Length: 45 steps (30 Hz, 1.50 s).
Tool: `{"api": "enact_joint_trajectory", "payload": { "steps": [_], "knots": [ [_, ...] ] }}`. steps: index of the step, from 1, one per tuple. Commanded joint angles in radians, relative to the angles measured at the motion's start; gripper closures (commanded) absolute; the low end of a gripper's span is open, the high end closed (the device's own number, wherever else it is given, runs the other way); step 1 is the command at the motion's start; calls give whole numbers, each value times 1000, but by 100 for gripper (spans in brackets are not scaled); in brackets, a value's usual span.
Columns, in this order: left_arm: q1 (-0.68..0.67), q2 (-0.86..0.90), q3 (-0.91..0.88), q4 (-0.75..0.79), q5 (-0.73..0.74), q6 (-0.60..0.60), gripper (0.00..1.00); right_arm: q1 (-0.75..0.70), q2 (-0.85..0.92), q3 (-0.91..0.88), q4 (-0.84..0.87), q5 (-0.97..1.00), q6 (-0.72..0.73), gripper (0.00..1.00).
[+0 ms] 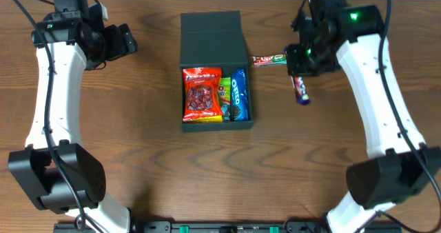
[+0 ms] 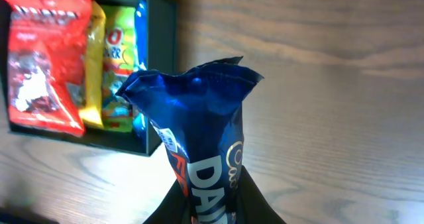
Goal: Pack container
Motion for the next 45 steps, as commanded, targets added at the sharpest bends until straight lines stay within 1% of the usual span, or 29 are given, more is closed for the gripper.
{"api": "enact_joint_trajectory", "payload": {
  "steps": [1, 3, 6, 11, 15, 19, 20, 21, 22, 23, 24, 25, 27, 33, 38, 40, 42, 45],
  "knots": [
    [2, 6, 21, -6, -3, 18, 8, 69, 2, -76, 48, 4, 78, 99],
    [1, 6, 21, -12, -3, 18, 8, 117, 15, -119, 122, -8, 153, 98],
    [2, 6, 21, -31, -3, 18, 8, 215, 57, -166, 274, -24, 215, 98],
    [2, 6, 21, -55, -4, 22, 8, 282, 132, -173, 375, -19, 363, 98],
    [2, 6, 21, -56, -4, 22, 8, 301, 203, -173, 437, -18, 379, 98],
    [2, 6, 21, -56, -4, 27, 8, 301, 235, -173, 442, 13, 391, 98],
    [2, 6, 21, -56, -3, 31, 8, 301, 237, -173, 443, 12, 392, 95],
    [2, 6, 21, -56, -3, 34, 8, 301, 237, -173, 444, 12, 395, 87],
    [2, 6, 21, -56, -4, 36, 8, 301, 237, -172, 448, 12, 394, 65],
    [2, 6, 21, -56, -3, 39, 8, 301, 237, -172, 451, 12, 394, 55],
    [2, 6, 21, -56, -3, 41, 8, 301, 237, -172, 455, 11, 394, 34],
    [2, 6, 21, -56, -3, 41, 8, 301, 237, -170, 457, 11, 394, 28],
    [2, 6, 21, -56, -3, 41, 8, 295, 237, -148, 448, -5, 394, 22],
    [2, 6, 21, -56, -3, 41, 8, 240, 226, -7, 401, -10, 394, 22],
    [2, 6, 21, -57, -3, 41, 8, 147, 227, 31, 437, 89, 398, 20],
    [2, 6, 21, -57, -3, 41, 8, 88, 240, 30, 455, 140, 478, 22],
    [2, 6, 21, -57, -3, 41, 8, 45, 255, 30, 458, 183, 610, 23],
    [2, 6, 21, -57, -3, 40, 8, -12, 298, 30, 515, 179, 798, 22]
  ]
}}
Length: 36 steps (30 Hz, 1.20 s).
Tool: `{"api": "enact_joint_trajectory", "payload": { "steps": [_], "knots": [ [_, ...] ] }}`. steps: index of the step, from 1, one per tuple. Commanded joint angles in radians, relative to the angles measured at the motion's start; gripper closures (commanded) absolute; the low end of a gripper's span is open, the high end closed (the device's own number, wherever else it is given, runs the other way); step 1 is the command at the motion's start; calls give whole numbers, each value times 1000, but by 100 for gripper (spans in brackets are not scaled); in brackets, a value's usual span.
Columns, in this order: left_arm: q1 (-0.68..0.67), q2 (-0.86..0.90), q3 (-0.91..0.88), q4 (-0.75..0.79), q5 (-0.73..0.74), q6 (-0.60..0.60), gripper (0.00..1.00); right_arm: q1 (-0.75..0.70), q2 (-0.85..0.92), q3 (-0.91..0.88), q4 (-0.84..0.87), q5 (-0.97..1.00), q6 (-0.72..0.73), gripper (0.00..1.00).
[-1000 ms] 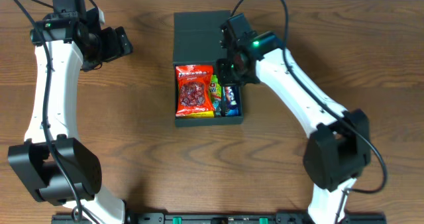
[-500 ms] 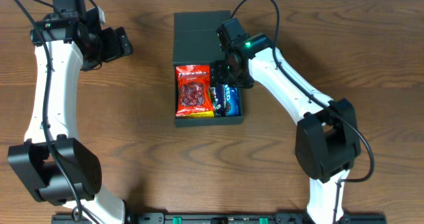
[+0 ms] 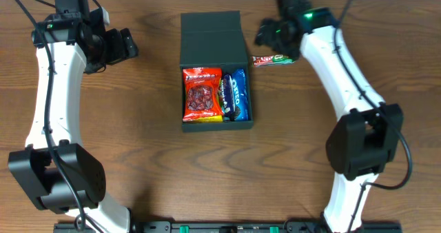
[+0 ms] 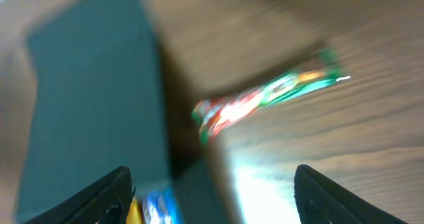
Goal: Pack container
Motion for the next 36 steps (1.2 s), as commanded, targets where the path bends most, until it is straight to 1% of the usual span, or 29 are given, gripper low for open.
{"api": "enact_joint_trajectory", "payload": {
  "steps": [1, 3, 5, 8, 11, 16, 22, 23, 26, 29, 32, 36],
  "knots": [
    [2, 6, 21, -6, -3, 18, 8, -46, 66, 6, 55, 39, 241, 23],
    [2, 6, 21, -8, -3, 18, 8, -60, 95, 6, 100, 22, 290, 26],
    [2, 6, 21, -9, -3, 18, 8, -79, 145, 6, 134, -39, 359, 29],
    [2, 6, 21, -9, -3, 18, 8, -109, 224, 16, 145, -140, 393, 32],
    [2, 6, 21, -9, -3, 18, 8, -123, 290, 70, 139, -185, 391, 30],
    [2, 6, 21, -9, -3, 18, 7, -122, 320, 130, 129, -185, 393, 30],
    [2, 6, 21, -8, -7, 18, 7, -133, 320, 130, 99, -185, 399, 37],
    [2, 6, 21, -8, -7, 18, 5, -135, 320, 130, 89, -185, 398, 38],
    [2, 6, 21, -8, -7, 18, 4, -139, 332, 130, 69, -202, 372, 39],
    [2, 6, 21, -8, -7, 18, 4, -140, 345, 130, 45, -206, 336, 44],
    [2, 6, 21, -10, -7, 18, 4, -141, 351, 130, 16, -203, 319, 46],
    [2, 6, 21, -13, -6, 18, 4, -143, 351, 130, -32, -179, 275, 46]
  ]
}}
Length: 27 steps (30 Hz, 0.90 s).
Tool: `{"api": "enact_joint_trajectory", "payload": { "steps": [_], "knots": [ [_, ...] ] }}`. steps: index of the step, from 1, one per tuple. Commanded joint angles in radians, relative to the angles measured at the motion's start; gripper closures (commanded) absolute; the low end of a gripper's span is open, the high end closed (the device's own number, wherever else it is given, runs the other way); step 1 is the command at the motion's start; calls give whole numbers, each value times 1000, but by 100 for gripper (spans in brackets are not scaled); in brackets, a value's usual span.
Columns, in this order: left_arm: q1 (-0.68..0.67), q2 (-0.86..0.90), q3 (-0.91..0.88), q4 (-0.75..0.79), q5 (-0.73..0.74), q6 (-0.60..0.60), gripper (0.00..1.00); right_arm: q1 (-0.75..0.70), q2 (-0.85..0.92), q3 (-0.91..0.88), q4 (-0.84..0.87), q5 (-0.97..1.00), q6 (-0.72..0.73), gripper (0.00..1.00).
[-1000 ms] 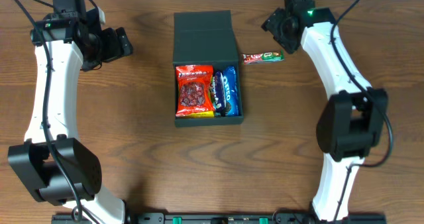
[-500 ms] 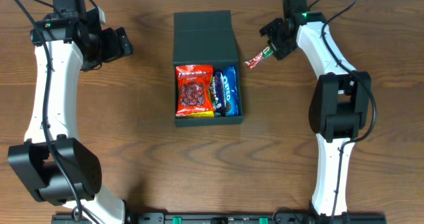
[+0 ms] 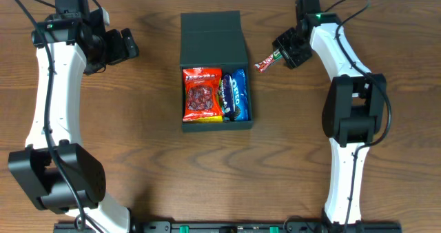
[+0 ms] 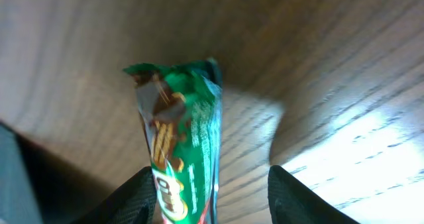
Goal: Pack container
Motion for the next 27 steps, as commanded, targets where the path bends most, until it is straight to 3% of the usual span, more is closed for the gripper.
{"api": "enact_joint_trajectory", "payload": {
  "steps": [1, 10, 14, 22, 27],
  "knots": [
    [2, 6, 21, -8, -6, 18, 4, -8, 15, 10, -30, 23, -60, 46],
    [2, 6, 21, -30, -6, 18, 4, -24, 15, 10, -149, 66, -114, 48],
    [2, 6, 21, -34, -6, 18, 4, -41, 15, 10, -168, 67, -113, 64],
    [2, 6, 21, -53, -6, 18, 4, -58, 15, 10, -167, 76, -119, 80],
    [2, 6, 21, -52, -6, 18, 4, -72, 14, 40, -168, 61, -300, 89]
  ]
}}
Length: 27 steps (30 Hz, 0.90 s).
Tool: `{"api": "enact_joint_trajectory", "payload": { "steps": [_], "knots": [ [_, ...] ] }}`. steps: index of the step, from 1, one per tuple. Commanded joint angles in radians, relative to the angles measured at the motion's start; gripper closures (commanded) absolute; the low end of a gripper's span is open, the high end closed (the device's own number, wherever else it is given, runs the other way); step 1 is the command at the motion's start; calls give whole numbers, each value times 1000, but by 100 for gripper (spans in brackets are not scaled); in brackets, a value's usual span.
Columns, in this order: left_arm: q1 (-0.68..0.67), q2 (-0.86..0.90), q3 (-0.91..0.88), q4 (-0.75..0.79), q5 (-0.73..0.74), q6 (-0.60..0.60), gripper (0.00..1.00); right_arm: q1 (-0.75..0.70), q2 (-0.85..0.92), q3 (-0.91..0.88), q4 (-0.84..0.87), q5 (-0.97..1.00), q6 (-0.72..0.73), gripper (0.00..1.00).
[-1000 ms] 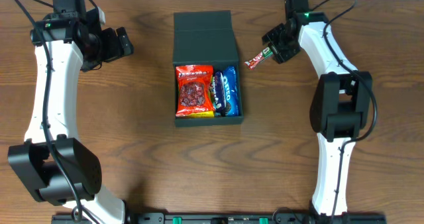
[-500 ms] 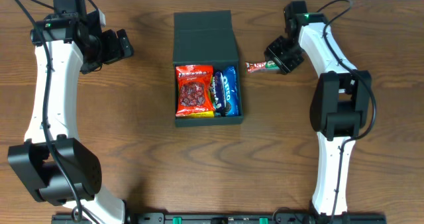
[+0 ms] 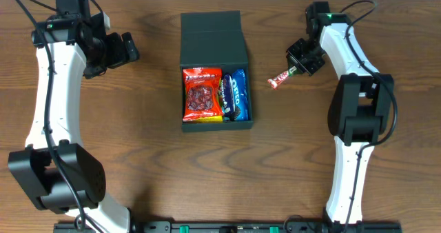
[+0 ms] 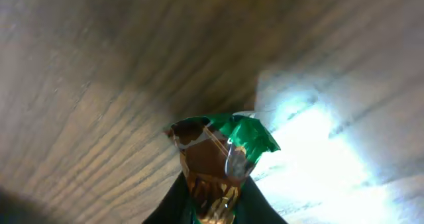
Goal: Pack container
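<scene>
The dark green box (image 3: 244, 54) stands open mid-table, its lid (image 3: 213, 33) folded back. Inside lie a red snack bag (image 3: 201, 94), a dark blue bar (image 3: 225, 98) and a blue Oreo pack (image 3: 238, 92). My right gripper (image 3: 294, 68) is right of the box, shut on one end of a green-and-red snack bar (image 3: 280, 78), which angles down-left toward the box. In the right wrist view the bar (image 4: 222, 154) sticks out between the dark fingers (image 4: 173, 201) of the gripper (image 4: 215, 207) over bare wood. My left gripper (image 3: 126, 45) hangs open at the far left.
The wooden table (image 3: 138, 143) spreads around the box. The right arm (image 3: 351, 61) runs down the right side and the left arm (image 3: 48, 88) down the left side. A white wall edge lines the table's back.
The right gripper stood open around the green-and-red bar lying close to the box's right wall. Now it is shut on the bar, which sits lower and farther right. The left arm is unchanged.
First my right gripper held a dark blue bar to the right of the box. Then that bar lay in the box between the red bag and the Oreo pack, and the gripper was open by the green-and-red bar. It then straddled this bar and now grips it.
</scene>
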Motion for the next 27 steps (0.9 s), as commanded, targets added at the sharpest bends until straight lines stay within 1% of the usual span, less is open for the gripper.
{"api": "enact_joint_trajectory", "payload": {
  "steps": [1, 4, 6, 10, 14, 16, 20, 27],
  "knots": [
    [2, 6, 21, -4, -4, 18, 4, -19, 10, 56, -15, -3, -182, 90],
    [2, 6, 21, -3, -4, 18, 4, -13, 10, 166, -83, -21, -368, 91],
    [2, 6, 21, -3, -4, 18, 4, 1, 10, 245, -140, -21, -467, 92],
    [2, 6, 21, -3, -4, 17, 4, 52, 10, 446, -309, -80, -701, 93],
    [2, 6, 21, -2, -4, 17, 4, 121, 10, 561, -449, -92, -842, 93],
    [2, 6, 21, 0, -4, 17, 4, 167, 10, 589, -507, -92, -886, 93],
    [2, 6, 21, 17, -4, 17, 4, 296, 10, 578, -546, -163, -892, 94],
    [2, 6, 21, 21, -4, 17, 3, 407, 10, 550, -598, -162, -834, 97]
  ]
}}
